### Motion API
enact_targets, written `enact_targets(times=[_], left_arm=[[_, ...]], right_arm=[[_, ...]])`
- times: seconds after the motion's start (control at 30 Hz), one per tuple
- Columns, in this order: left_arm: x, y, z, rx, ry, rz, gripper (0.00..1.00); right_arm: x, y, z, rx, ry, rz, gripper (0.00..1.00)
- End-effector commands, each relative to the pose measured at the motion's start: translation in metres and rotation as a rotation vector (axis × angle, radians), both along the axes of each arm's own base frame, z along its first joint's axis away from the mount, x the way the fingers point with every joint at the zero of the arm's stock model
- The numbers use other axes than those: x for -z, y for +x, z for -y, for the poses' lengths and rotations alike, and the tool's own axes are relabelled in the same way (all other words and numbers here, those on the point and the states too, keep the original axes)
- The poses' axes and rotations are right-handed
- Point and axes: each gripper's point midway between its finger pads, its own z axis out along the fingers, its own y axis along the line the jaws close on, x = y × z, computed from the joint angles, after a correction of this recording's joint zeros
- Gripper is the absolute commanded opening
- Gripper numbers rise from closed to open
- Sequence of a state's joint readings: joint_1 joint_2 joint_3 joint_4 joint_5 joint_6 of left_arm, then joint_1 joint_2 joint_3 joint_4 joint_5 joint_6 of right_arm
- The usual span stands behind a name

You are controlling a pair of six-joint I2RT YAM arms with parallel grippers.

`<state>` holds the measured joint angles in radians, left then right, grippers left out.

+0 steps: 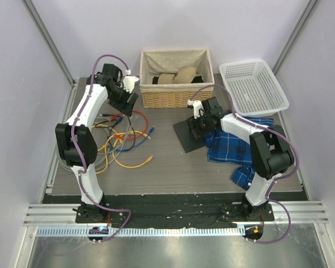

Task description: Pull the plug from the switch port

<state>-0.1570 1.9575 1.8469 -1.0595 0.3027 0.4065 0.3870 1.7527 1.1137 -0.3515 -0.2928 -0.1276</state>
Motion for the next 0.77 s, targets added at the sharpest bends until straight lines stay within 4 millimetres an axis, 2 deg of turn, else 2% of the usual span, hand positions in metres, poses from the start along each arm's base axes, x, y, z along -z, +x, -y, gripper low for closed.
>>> enact_targets(times=[0.0,0.03,0.07,0.1,0.13,0.17,0.2,0.23,0.3,0.33,0.37,0.5,0.57,0.67,0.73], left_arm=[[-0.043,0.022,0.0,-0.114,0.031,0.166,0.99],[-0.053,0.022,0.009,-0.111,-0.026,0.177,1.0],[-0.064,0.025,0.015,-0.127,-0.063,0.202,1.0],[-0.085,0.026,0.02,-0.162,-0.115,0.234,1.0],[-0.096,0.026,0.025,-0.18,-0.15,0.25,1.0],[-0.11,0.032,0.029,-0.198,-0.187,0.288,1.0],[-0.13,0.034,0.03,-0.216,-0.218,0.333,1.0],[-0.142,0.036,0.032,-0.247,-0.251,0.348,1.0],[-0.174,0.043,0.031,-0.277,-0.281,0.43,1.0],[-0.183,0.045,0.029,-0.302,-0.289,0.453,1.0],[-0.194,0.048,0.026,-0.311,-0.289,0.495,1.0],[-0.224,0.058,0.015,-0.412,-0.305,0.586,1.0],[-0.237,0.059,0.015,-0.44,-0.342,0.615,0.99],[-0.24,0.064,0.019,-0.464,-0.377,0.619,1.0],[-0.242,0.069,0.022,-0.499,-0.408,0.607,1.0]], right_arm=[[-0.026,0.026,-0.005,0.008,-0.015,0.062,0.63],[-0.047,0.041,-0.01,0.011,-0.001,0.118,0.66],[-0.057,0.048,-0.01,0.017,-0.006,0.145,0.7],[-0.065,0.055,-0.006,0.036,-0.026,0.17,0.72],[-0.085,0.068,-0.006,0.057,-0.027,0.222,0.73],[-0.095,0.074,-0.004,0.079,-0.033,0.246,0.74],[-0.102,0.077,0.0,0.097,-0.051,0.259,0.75],[-0.122,0.089,0.009,0.153,-0.084,0.314,0.76],[-0.153,0.094,0.022,0.213,-0.112,0.39,0.8],[-0.164,0.095,0.03,0.237,-0.133,0.425,0.82],[-0.182,0.092,0.033,0.243,-0.128,0.466,0.87],[-0.209,0.083,0.05,0.318,-0.158,0.483,0.9],[-0.213,0.078,0.056,0.343,-0.177,0.468,0.9],[-0.219,0.069,0.06,0.334,-0.19,0.449,0.9],[-0.232,0.067,0.062,0.344,-0.177,0.474,0.91]])
